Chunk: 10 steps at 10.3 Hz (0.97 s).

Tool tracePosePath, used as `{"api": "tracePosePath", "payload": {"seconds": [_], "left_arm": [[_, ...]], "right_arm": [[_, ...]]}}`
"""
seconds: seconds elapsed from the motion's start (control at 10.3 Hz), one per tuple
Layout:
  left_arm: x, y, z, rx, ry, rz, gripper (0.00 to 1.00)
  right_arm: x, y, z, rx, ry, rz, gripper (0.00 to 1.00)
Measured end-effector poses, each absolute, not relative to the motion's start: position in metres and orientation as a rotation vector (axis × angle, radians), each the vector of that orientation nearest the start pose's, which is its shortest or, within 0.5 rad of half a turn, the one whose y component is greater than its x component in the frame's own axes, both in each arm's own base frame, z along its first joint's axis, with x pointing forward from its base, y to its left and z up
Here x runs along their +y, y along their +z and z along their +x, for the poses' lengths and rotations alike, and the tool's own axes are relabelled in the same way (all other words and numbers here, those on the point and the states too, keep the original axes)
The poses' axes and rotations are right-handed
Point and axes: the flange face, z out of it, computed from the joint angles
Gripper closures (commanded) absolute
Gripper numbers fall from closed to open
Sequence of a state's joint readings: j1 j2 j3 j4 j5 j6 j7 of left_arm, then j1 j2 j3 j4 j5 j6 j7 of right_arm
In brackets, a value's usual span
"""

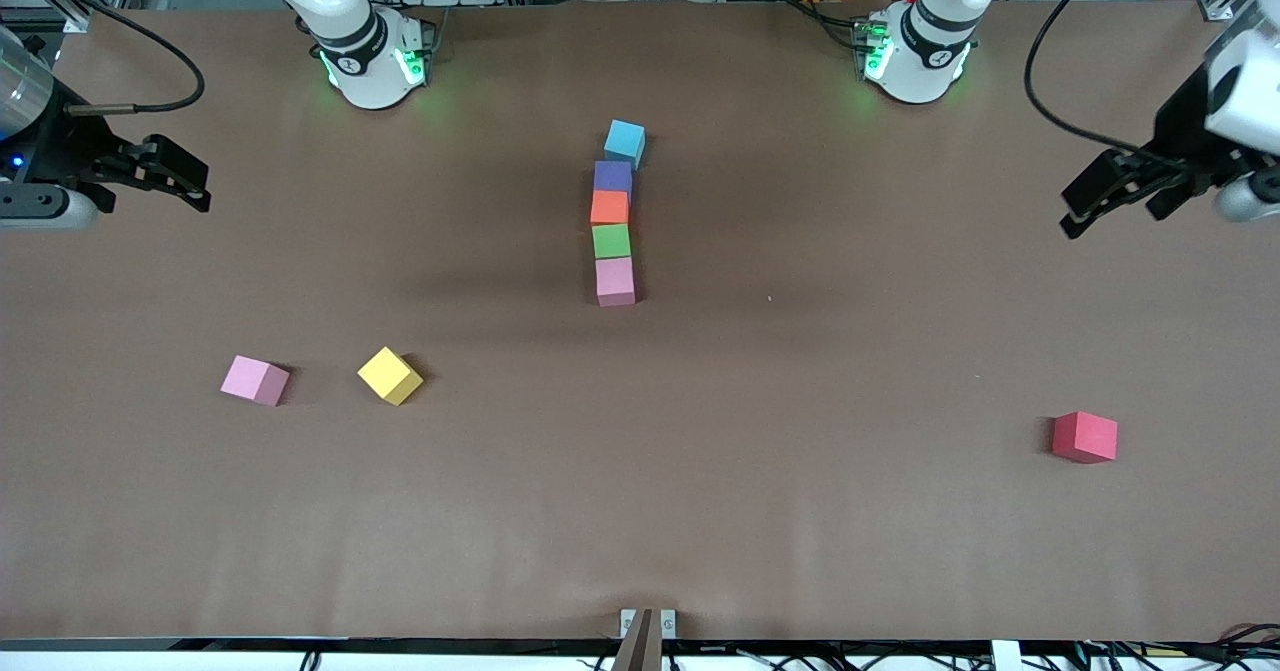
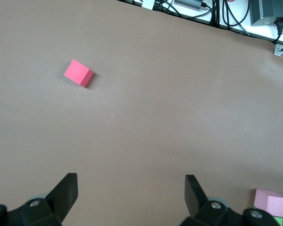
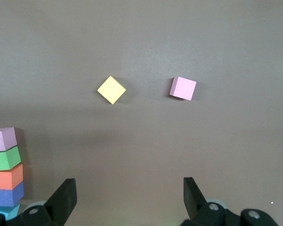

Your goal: Arrange blocks into number 1

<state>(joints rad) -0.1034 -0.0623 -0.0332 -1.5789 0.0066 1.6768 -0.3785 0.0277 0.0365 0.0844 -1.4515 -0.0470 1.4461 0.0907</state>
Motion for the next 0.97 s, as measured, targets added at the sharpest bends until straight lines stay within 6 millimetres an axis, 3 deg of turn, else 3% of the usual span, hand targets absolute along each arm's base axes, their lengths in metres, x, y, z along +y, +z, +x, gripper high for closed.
{"api": "tracePosePath", "payload": {"seconds": [0.48, 0.97], "left_arm": [[-0.042, 0.694, 0.532, -0.346, -0.213, -3.148, 0.0], [-0.036, 0.691, 0.528, -0.202, -0.16, -3.153, 0.0]], "right_arm": [[0.049, 0.649, 0.551, -0.03, 0.06, -3.188, 0.0], [0.041, 0.649, 0.552, -0.074, 0.062, -3.187, 0.0]]}}
